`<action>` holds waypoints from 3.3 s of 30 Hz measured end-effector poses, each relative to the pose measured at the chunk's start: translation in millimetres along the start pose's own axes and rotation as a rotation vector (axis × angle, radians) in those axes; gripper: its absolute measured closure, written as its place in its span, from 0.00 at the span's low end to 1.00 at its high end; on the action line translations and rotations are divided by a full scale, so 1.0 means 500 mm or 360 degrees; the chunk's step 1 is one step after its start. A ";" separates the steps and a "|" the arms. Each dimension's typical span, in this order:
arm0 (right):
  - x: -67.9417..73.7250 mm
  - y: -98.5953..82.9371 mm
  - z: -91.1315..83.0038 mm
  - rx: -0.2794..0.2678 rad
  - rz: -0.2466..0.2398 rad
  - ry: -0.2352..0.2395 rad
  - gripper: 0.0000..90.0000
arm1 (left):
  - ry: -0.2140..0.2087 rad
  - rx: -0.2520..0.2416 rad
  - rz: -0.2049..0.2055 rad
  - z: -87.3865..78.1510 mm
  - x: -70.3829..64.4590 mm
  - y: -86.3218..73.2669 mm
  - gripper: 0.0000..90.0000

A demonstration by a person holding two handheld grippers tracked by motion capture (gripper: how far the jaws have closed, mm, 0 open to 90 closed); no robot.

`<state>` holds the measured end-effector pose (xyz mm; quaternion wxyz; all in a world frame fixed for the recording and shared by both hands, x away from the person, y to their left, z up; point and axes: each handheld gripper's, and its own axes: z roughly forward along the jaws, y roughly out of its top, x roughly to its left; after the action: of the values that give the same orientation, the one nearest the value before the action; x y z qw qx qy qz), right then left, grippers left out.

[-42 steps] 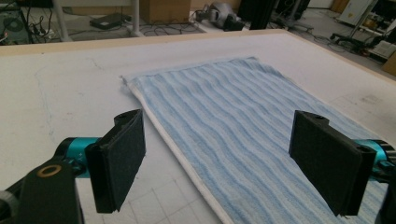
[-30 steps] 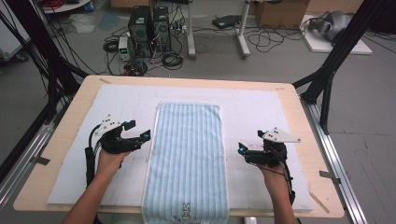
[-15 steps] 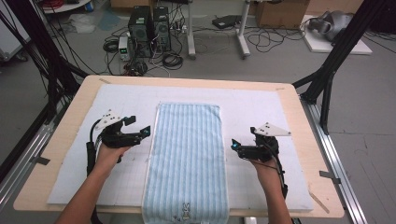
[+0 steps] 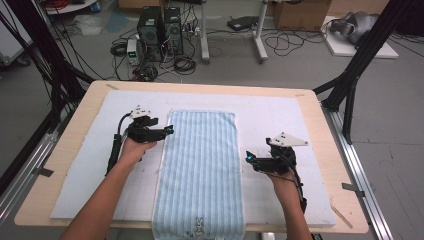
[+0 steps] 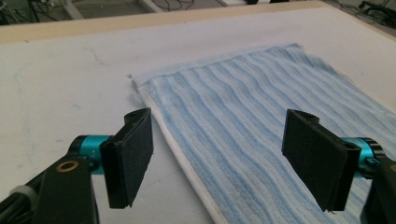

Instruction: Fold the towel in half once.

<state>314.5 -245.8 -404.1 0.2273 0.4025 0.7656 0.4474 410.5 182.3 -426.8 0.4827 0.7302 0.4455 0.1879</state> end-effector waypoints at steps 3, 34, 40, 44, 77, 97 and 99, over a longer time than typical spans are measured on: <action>-0.001 0.002 0.003 0.0023 0.0012 -0.0005 0.13 | 0.0065 0.0054 -0.0048 0.025 0.010 -0.013 0.31; -0.027 0.068 0.161 0.0285 0.0091 -0.0124 0.22 | 0.0107 0.0233 0.0165 0.055 -0.020 -0.032 0.96; -0.027 0.082 0.212 0.0336 0.0107 -0.0082 0.43 | 0.0075 0.0224 0.0120 0.054 -0.014 -0.032 0.96; -0.026 0.079 0.239 0.0393 0.0120 -0.0131 0.60 | 0.0051 0.0221 0.0110 0.052 -0.011 -0.032 0.96; 0.036 0.072 0.127 0.0131 0.0132 0.0009 0.98 | -0.0264 -0.0034 -0.0181 -0.087 -0.014 -0.026 0.97; 0.111 -0.041 -0.005 0.0049 0.0108 0.0109 0.97 | -0.0402 -0.0062 -0.0089 -0.208 -0.110 -0.140 0.97; 0.118 -0.048 -0.012 0.0057 0.0099 0.0110 0.97 | -0.0407 -0.0046 -0.0095 -0.214 -0.111 -0.150 0.97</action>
<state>266.6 -207.0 -421.4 0.1793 0.4144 0.7681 0.4541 270.4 203.6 -433.9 0.5515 0.7276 0.3990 0.0852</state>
